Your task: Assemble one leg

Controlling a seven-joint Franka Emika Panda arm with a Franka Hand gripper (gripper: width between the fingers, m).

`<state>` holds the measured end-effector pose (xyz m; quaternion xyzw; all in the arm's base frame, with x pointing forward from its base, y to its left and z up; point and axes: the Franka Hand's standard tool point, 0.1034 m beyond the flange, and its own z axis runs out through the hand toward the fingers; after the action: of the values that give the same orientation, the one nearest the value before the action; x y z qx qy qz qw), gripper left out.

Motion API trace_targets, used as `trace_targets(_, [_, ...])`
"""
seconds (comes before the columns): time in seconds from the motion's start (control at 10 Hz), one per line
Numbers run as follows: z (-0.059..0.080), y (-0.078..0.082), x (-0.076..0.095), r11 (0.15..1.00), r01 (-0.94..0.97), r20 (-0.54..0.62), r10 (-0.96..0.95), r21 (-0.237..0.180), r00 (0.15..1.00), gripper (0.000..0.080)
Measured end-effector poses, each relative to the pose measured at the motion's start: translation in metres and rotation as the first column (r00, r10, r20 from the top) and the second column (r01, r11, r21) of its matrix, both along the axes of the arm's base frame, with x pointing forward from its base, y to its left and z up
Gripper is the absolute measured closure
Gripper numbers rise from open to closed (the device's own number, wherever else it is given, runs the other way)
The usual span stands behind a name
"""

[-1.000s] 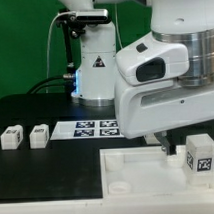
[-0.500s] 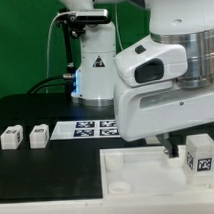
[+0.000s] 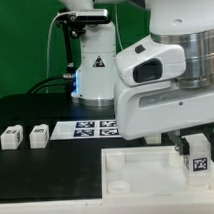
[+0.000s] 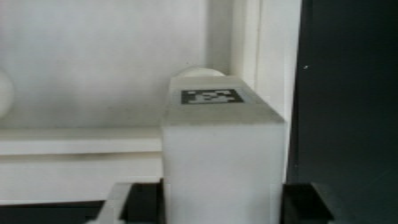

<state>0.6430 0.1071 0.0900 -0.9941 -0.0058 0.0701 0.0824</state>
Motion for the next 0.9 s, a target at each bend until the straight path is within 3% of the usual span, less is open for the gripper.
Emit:
trace_targets(0.2, [-0.001,-0.001,0.001,0.976,0.214,-0.015,-0.215,-0.029,0.977,0.0511])
trace_targets(0.3, [-0.002,-0.003,0.0,0.92,0.387,-0.025,-0.389,-0.055,0.921,0.0511])
trace_targets(0.6, [-0.002,-0.01,-0.002,0.683,0.726,-0.067,-0.73,-0.079,0.68,0.0509])
trace_targets(0.9, [-0.003,-0.01,-0.006,0.441,0.889,-0.098,-0.897,-0.123,0.431,0.0508])
